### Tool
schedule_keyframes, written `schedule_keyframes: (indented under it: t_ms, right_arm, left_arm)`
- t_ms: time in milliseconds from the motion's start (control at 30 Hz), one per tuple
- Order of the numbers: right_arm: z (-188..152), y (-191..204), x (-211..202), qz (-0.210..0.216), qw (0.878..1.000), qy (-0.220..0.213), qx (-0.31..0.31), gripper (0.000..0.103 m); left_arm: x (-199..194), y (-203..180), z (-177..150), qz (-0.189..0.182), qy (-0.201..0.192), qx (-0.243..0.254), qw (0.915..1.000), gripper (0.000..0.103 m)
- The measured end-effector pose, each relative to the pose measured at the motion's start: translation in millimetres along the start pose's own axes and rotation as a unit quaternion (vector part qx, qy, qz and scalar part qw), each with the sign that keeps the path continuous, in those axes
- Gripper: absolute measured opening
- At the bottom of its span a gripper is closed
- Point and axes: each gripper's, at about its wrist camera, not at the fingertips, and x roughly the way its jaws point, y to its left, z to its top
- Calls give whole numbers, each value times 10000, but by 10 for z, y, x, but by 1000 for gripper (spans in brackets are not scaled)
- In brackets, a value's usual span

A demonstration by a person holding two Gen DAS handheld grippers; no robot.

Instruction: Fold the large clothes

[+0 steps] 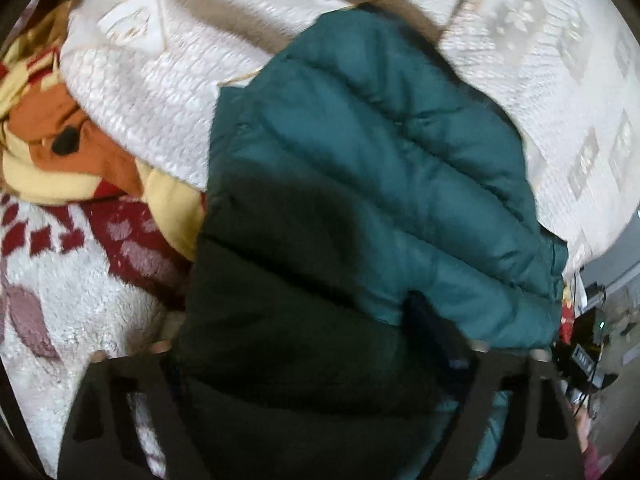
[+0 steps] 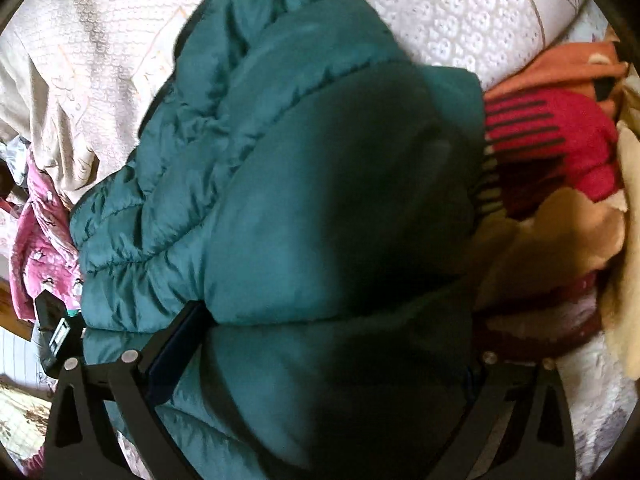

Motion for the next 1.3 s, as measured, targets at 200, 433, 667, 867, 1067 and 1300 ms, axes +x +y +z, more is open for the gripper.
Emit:
schedule_keyframes:
  t_ms: [200, 433, 667, 867, 1067, 1300]
  right_arm:
    - [-97, 326, -355, -31, 9988, -237, -420, 49]
    - [-469, 684, -885, 182, 9979, -116, -613, 46]
    - [-1071, 739, -1215, 130, 9988, 192, -420, 53]
    - [-1289, 529, -930, -861, 9955, 376, -110, 90]
    - [-1329, 729, -1264, -1399, 9897, 58, -310, 91]
    - [-1301, 1093, -1893, -1732, 9784, -758, -832, 91]
  left_arm:
    - [-361, -237, 7, 40, -81, 376, 9993, 11]
    - [-1063, -373, -258, -39, 150, 604, 9981, 7]
    - [-1415, -280, -761, 327, 464, 672, 9961, 17]
    - [-1230, -180, -977, 961, 187, 951, 9906, 54]
    - [-1522, -223, -981, 1288, -114, 1041, 9861, 54]
    - [-1891, -461, -833, 1477, -742, 1309, 9775, 54]
